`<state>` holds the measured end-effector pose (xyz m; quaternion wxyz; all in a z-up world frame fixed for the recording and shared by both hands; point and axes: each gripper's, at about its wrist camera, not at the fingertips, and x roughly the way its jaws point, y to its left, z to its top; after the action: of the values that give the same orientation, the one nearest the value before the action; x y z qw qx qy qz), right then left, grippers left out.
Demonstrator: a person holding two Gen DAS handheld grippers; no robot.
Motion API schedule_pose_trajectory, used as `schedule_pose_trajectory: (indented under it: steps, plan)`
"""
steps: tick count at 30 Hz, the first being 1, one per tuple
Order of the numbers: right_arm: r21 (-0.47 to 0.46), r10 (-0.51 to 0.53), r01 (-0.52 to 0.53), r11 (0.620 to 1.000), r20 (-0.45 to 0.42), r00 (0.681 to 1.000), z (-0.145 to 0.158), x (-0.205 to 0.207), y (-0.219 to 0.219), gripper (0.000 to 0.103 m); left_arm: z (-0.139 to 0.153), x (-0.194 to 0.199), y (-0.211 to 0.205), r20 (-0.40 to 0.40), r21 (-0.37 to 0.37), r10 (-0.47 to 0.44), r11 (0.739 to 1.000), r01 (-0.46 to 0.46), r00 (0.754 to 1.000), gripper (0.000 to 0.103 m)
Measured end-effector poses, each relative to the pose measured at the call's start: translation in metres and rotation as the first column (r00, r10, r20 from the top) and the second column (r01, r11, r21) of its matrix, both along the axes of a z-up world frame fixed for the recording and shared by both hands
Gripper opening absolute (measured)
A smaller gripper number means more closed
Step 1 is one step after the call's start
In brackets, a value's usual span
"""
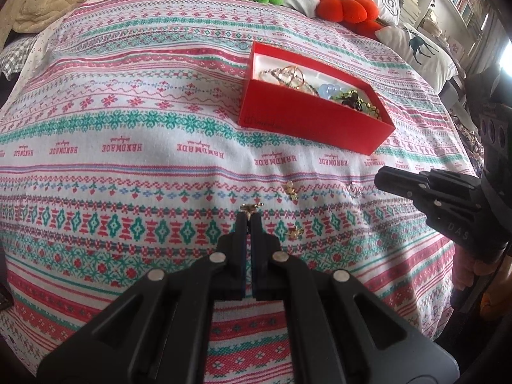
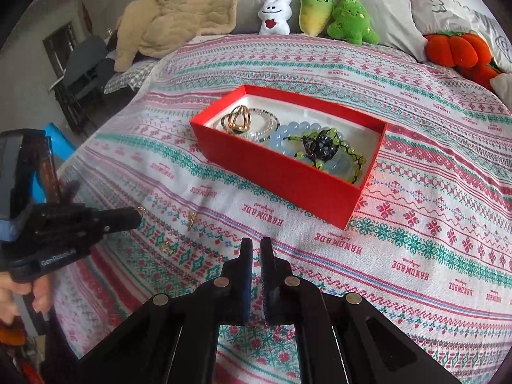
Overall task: Organize jewelry
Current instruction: 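Carry the gold earring and silver ring over the red box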
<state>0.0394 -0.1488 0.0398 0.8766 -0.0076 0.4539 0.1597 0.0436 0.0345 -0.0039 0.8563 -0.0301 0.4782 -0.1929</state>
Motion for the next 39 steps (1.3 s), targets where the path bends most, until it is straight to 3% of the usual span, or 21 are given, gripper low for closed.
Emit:
schedule_pose_trajectory:
  steps: [11, 15, 17, 18, 19, 21, 23, 25, 30, 33, 36, 39]
  plan:
    - [0.063, -0.023, 0.019, 0.998, 0.058, 0.998, 0.024, -0.004, -0.016, 0.007, 0.017, 0.008, -0.008, 0.030, -0.003, -0.019, 1.000, 0.019, 0.999, 0.002]
    - [0.013, 0.016, -0.017, 1.000, 0.035, 0.999, 0.010, -0.002, -0.005, 0.024, 0.011, 0.005, -0.012, 0.017, -0.006, -0.026, 1.000, 0.026, 1.000, 0.002]
    - [-0.017, 0.027, -0.026, 1.000, 0.014, 1.000, 0.000, -0.001, 0.001, 0.037, 0.007, 0.004, -0.014, 0.008, -0.008, -0.027, 1.000, 0.027, 1.000, 0.002]
    - [-0.028, 0.030, -0.029, 0.999, 0.007, 1.000, -0.004, -0.001, 0.003, 0.059, 0.005, 0.003, -0.014, 0.003, -0.009, -0.028, 1.000, 0.028, 1.000, 0.002]
    - [-0.040, 0.029, -0.028, 0.999, 0.009, 1.000, -0.008, -0.002, 0.005, 0.066, 0.004, 0.003, -0.015, 0.000, -0.009, -0.028, 1.000, 0.028, 1.000, 0.002]
    - [-0.055, 0.041, -0.040, 0.998, 0.014, 0.999, -0.013, -0.003, 0.009, 0.065, 0.002, 0.002, -0.015, -0.005, -0.007, -0.031, 1.000, 0.031, 1.000, 0.002]
    - [-0.065, 0.036, -0.037, 0.997, -0.011, 0.999, -0.022, 0.000, 0.010, 0.058, 0.000, 0.002, -0.014, -0.007, -0.005, -0.032, 0.999, 0.032, 0.999, 0.002]
    - [-0.077, 0.026, -0.029, 0.997, -0.035, 0.999, -0.029, 0.005, 0.010, 0.040, -0.001, 0.001, -0.013, -0.008, -0.005, -0.031, 0.999, 0.031, 0.999, 0.002]
    - [-0.167, 0.054, -0.056, 0.984, -0.021, 0.998, -0.042, 0.006, 0.021, 0.035, -0.005, 0.000, -0.012, -0.015, -0.008, -0.025, 1.000, 0.025, 1.000, 0.002]
    - [-0.170, 0.065, -0.067, 0.983, -0.017, 0.998, -0.044, 0.008, 0.023, 0.029, -0.009, -0.002, -0.011, -0.022, -0.007, -0.020, 1.000, 0.020, 1.000, 0.002]
    - [-0.157, 0.081, -0.083, 0.984, -0.023, 0.996, -0.043, 0.010, 0.024, 0.016, -0.010, -0.003, -0.012, -0.027, -0.003, -0.018, 1.000, 0.017, 0.999, 0.002]
    - [-0.166, 0.087, -0.089, 0.982, -0.020, 0.996, -0.042, 0.009, 0.025, 0.015, -0.010, -0.006, -0.014, -0.025, 0.008, -0.017, 1.000, 0.017, 1.000, 0.002]
